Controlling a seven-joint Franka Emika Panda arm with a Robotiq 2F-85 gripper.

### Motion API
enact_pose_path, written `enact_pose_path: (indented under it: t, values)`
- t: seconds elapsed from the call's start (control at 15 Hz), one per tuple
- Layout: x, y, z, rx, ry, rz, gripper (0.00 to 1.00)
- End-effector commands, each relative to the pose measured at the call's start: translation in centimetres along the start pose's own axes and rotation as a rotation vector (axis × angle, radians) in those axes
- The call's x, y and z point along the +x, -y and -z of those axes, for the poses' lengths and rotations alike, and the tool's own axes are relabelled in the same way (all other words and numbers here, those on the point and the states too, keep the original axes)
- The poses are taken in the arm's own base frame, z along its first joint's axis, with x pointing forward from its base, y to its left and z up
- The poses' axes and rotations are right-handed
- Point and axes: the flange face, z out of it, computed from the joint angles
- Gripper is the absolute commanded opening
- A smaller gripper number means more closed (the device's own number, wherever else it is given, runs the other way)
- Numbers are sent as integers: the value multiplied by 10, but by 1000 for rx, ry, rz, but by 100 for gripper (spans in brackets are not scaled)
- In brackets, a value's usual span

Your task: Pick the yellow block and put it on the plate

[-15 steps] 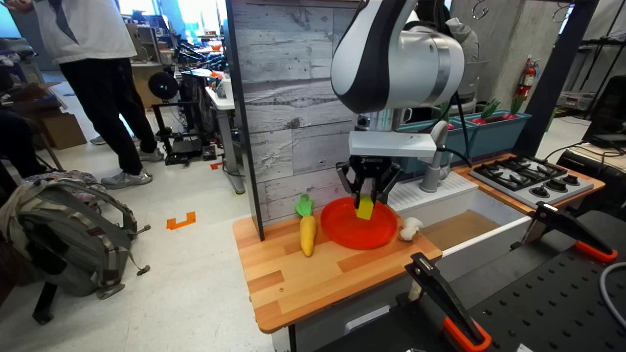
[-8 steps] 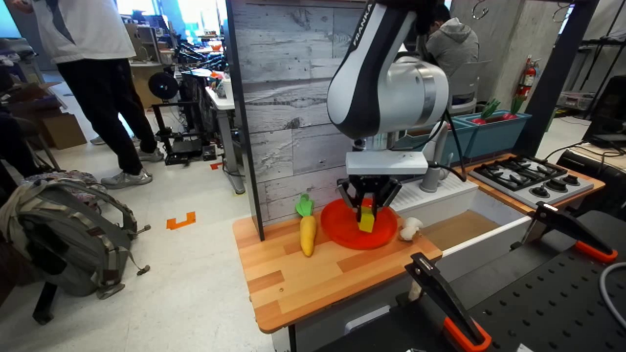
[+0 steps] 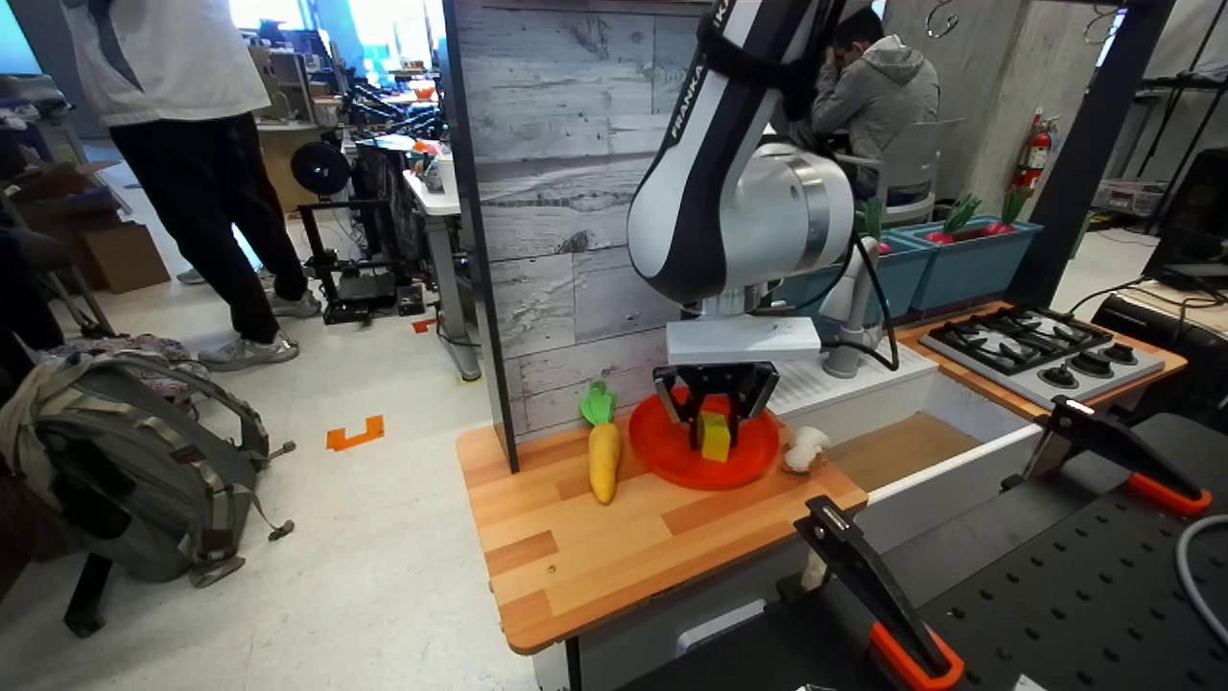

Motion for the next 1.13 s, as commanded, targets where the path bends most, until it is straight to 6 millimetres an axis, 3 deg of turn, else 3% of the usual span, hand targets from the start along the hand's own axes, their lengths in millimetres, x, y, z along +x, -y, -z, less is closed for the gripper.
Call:
enact_pose_path:
  t: [0.0, 0.2, 0.47, 0.87, 0.93, 1.07]
  values:
    - [8, 6, -1, -21, 18, -12, 78]
    - [10, 7, 2, -16, 26, -11, 99]
    - [1, 6, 20, 20, 42, -16, 100]
    - [-38, 6, 72, 106, 73, 27, 100]
    - [-22, 16, 48, 64, 54, 19, 100]
    - [-24, 16, 57, 71, 49, 20, 100]
